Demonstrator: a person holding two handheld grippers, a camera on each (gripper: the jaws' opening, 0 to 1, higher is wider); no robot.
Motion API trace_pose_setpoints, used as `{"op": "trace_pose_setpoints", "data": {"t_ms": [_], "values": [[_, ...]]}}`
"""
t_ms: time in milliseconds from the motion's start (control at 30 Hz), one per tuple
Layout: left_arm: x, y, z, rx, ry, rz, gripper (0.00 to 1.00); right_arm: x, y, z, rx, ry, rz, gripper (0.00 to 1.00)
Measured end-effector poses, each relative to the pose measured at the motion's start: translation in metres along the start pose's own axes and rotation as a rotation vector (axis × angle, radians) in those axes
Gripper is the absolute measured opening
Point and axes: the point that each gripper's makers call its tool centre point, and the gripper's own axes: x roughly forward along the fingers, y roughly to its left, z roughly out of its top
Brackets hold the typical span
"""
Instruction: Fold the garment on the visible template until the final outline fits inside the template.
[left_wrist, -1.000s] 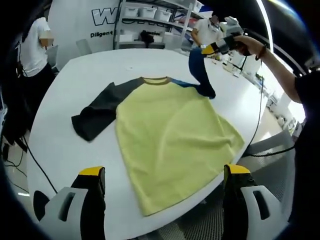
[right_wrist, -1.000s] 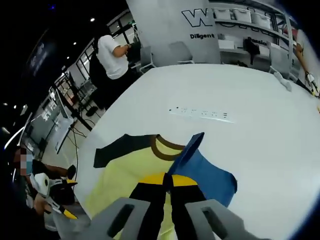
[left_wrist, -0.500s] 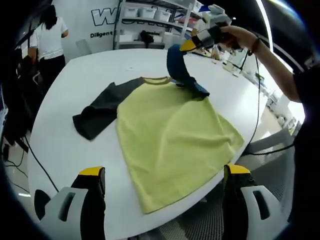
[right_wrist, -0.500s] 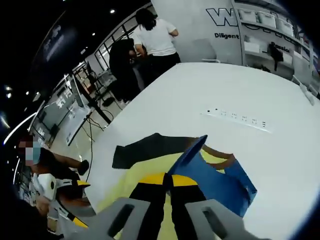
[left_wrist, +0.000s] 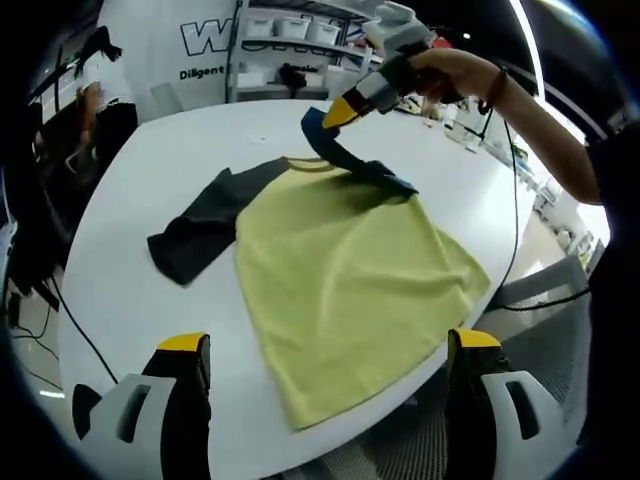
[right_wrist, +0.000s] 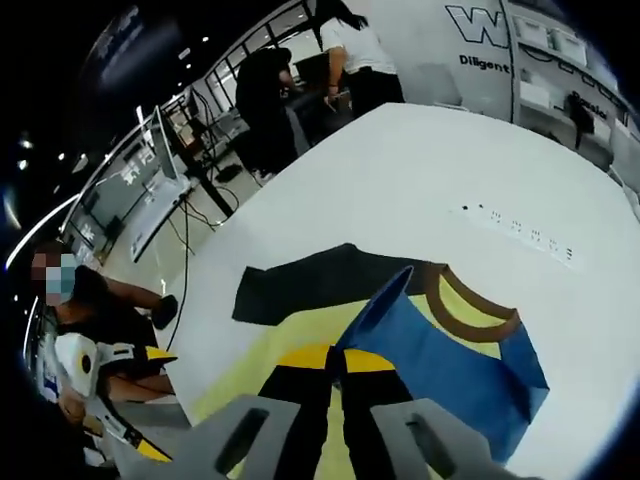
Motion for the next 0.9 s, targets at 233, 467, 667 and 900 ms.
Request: {"op": "trace_pose_setpoints", "data": {"t_ms": [233,467,667,900], "values": [[0.003,0.001,0.003,0.014,0.001,0.001,0.99,0.026,0.001,-0.012,-0.021,0.037,-0.034,0.00],[0.004,0.002,0.002,0.022,0.008,0.003,0.99,0.057,0.006,-0.031,-0.016,0.089,-0.028,0.00],[0.004,0.005,0.002,0.024,0.006,0.008,0.99,0.078,0.008,-0.045,-0.002,0.120,-0.013,0.00],[0.004,0.008,0.002,0.029,0.001,0.013,0.98,0.091,0.010,-0.051,-0.004,0.136,-0.029,0.00]]}}
